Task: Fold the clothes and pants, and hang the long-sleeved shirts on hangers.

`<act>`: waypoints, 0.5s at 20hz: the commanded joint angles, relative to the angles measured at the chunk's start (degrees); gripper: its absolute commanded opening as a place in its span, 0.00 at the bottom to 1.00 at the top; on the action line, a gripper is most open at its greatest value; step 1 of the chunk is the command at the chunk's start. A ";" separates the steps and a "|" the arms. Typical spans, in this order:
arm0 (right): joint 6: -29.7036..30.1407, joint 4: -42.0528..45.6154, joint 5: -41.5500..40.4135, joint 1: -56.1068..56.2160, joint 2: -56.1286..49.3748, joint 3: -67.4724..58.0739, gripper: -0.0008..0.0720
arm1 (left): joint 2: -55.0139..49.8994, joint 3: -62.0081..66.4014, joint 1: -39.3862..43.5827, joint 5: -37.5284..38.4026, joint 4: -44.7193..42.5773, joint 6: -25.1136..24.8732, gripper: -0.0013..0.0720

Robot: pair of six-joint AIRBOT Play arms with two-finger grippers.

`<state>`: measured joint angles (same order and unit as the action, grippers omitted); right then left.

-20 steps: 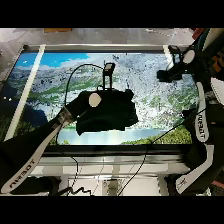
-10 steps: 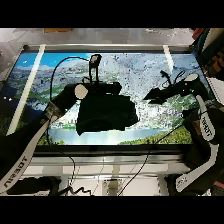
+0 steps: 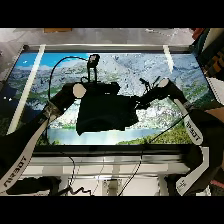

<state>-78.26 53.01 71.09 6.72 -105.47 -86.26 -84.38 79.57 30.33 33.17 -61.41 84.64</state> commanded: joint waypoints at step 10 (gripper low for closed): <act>-18.49 2.82 -3.15 2.62 -1.79 0.15 0.87 | 0.04 0.02 -0.39 5.03 -0.07 -4.48 0.97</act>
<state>-95.24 61.45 67.24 9.30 -106.17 -86.13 -84.38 79.57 30.20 37.41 -61.45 83.68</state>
